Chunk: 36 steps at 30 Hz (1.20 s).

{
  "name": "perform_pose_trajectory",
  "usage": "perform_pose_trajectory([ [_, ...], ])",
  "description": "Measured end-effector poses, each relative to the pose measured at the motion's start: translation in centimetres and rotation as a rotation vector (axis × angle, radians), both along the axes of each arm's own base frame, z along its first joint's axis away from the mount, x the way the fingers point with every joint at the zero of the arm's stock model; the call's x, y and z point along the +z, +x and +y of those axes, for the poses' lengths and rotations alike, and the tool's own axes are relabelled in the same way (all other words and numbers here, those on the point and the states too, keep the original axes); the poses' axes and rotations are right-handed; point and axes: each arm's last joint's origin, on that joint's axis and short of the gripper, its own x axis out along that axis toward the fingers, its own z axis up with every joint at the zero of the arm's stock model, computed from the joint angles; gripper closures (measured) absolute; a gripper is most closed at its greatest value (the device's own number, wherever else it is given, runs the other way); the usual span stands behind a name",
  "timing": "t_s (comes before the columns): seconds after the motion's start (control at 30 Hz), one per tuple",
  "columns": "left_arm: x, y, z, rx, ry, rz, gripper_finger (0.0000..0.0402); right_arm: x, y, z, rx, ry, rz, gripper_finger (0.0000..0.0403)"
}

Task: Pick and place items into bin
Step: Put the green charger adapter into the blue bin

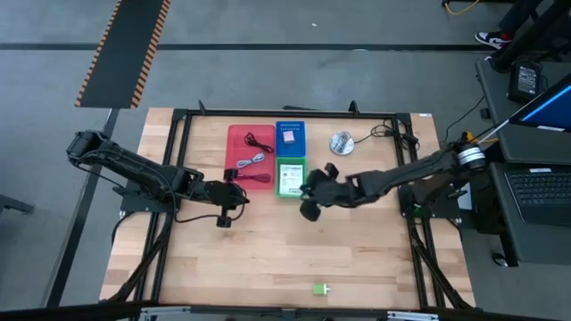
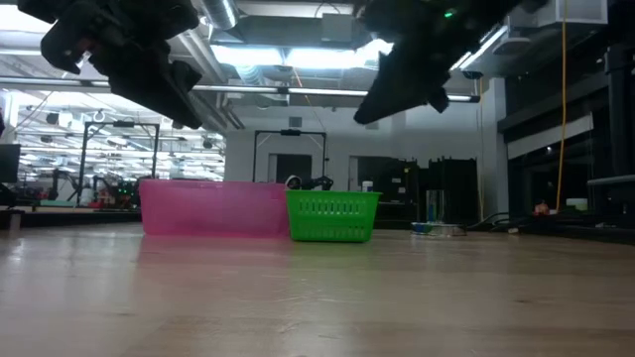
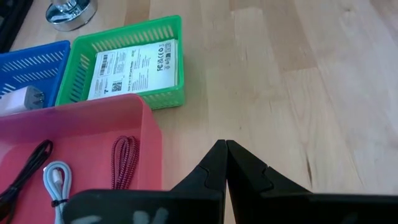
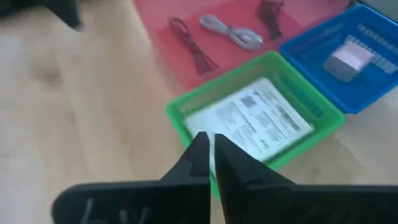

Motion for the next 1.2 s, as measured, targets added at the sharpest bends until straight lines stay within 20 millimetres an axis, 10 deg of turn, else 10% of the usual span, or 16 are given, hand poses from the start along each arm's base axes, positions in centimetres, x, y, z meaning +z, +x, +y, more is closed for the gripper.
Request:
perform_pose_trajectory([
  [0.63, 1.5, 1.7, -1.0, -0.001, -0.102, -0.242, 0.0398, -0.1, -5.9, 7.3, 0.394, -0.026, -0.084, 0.0401],
  [1.2, -1.5, 3.8, -6.0, 0.043, -0.167, -0.316, 0.0398, 1.5, -9.0, 14.0, 0.583, 0.03, 0.022, 0.0403],
])
